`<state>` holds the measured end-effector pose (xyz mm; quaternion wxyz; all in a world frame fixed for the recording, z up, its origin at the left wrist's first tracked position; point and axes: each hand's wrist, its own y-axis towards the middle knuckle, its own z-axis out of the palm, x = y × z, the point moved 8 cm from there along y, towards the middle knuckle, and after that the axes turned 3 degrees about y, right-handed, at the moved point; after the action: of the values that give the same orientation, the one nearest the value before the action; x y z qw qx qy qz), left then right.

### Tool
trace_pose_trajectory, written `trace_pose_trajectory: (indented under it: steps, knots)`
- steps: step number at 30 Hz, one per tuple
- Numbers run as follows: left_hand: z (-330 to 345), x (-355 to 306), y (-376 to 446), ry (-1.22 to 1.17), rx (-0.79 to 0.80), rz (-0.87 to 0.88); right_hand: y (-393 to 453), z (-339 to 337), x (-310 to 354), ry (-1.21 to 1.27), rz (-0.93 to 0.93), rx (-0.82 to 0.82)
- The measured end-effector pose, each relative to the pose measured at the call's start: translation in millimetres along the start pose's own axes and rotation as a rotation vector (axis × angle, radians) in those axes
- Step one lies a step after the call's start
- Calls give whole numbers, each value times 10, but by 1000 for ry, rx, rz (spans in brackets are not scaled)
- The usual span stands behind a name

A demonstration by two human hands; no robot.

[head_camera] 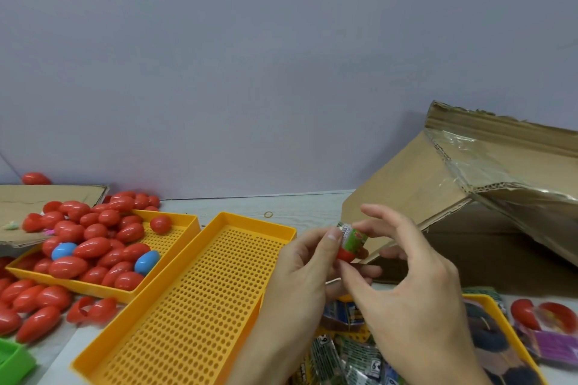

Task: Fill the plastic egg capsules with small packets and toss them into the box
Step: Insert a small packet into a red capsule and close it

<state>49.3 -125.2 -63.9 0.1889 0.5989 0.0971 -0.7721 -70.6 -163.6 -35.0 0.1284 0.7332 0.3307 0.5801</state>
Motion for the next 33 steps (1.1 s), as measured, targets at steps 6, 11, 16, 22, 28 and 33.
trace_pose_trajectory:
  steps: [6, 11, 16, 22, 28, 33]
  knots:
    - [40, 5, -10, 145, 59, -7, -3, 20, 11, -7, -20, 39]
    - [48, -7, -11, 154, 60, -8, -6, 30, -18, -5, -36, 30]
    - [20, -20, -19, 167, 27, 5, -21, 47, -63, -2, -21, 37]
    - [-63, -30, 17, 103, -50, 38, -16, 64, -14, 5, -21, 84]
    - [-44, -17, 16, 99, -47, 24, -12, 42, -22, 19, -2, 59]
    - [-30, -57, 15, 131, -42, 44, -13, 38, -60, 53, 31, 41]
